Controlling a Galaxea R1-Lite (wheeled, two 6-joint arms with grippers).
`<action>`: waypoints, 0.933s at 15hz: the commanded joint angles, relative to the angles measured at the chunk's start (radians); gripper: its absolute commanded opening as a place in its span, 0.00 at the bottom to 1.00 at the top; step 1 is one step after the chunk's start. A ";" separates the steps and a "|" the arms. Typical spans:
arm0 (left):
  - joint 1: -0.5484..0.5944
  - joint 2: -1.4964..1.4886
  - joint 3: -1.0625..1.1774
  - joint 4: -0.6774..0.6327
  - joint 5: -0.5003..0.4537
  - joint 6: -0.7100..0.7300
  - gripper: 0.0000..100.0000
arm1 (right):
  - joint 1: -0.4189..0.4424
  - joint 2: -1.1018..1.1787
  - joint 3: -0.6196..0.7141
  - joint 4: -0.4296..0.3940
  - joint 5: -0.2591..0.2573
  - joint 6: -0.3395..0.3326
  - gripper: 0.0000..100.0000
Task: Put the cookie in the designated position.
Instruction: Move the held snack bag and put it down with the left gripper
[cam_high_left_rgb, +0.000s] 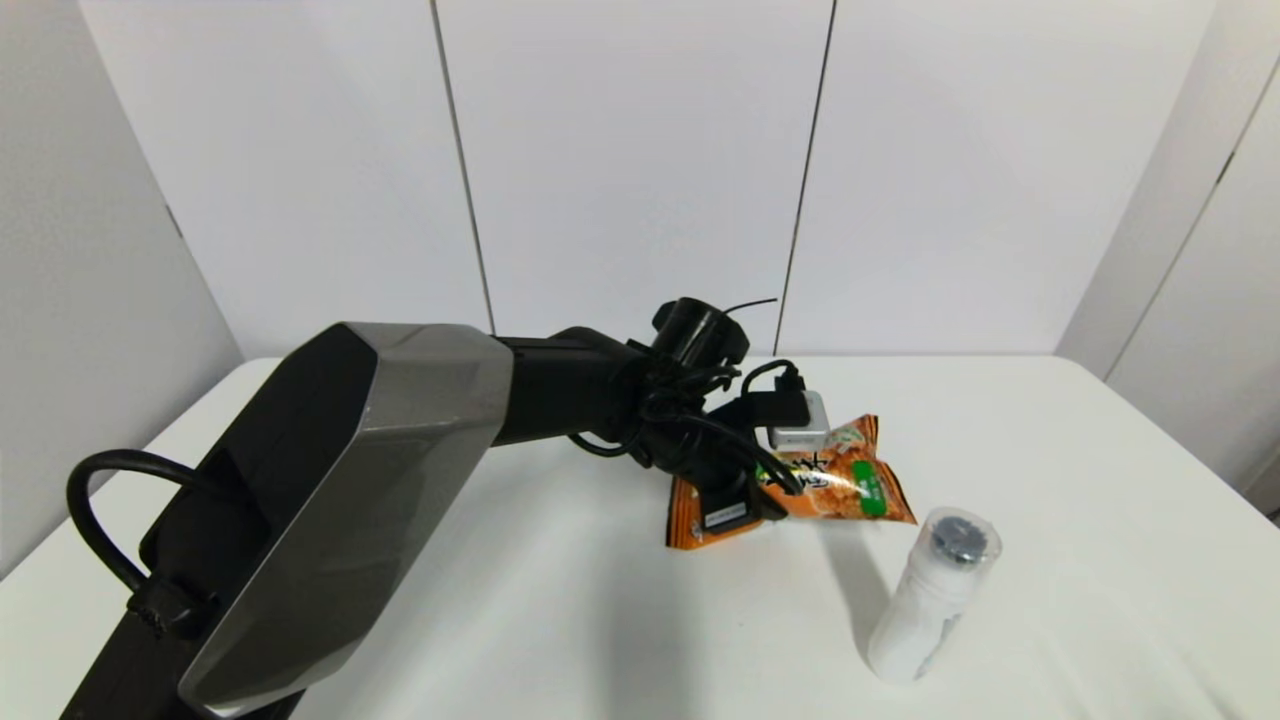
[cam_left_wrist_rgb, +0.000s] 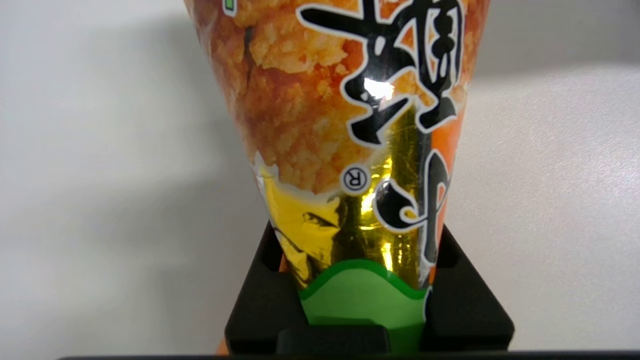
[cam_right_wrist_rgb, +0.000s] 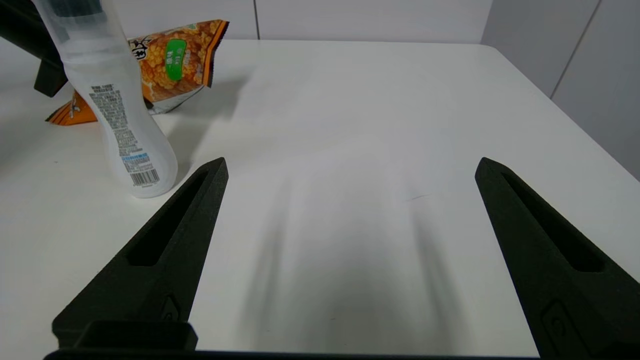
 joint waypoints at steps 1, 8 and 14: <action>-0.017 0.006 0.000 0.000 -0.002 0.005 0.00 | 0.000 0.001 0.009 0.000 0.001 0.000 1.00; -0.043 0.037 0.000 -0.003 -0.002 0.003 1.00 | 0.000 0.001 0.009 0.000 0.001 0.000 1.00; -0.036 -0.004 0.002 0.024 0.037 -0.006 1.00 | 0.000 0.001 0.009 0.000 0.001 0.000 1.00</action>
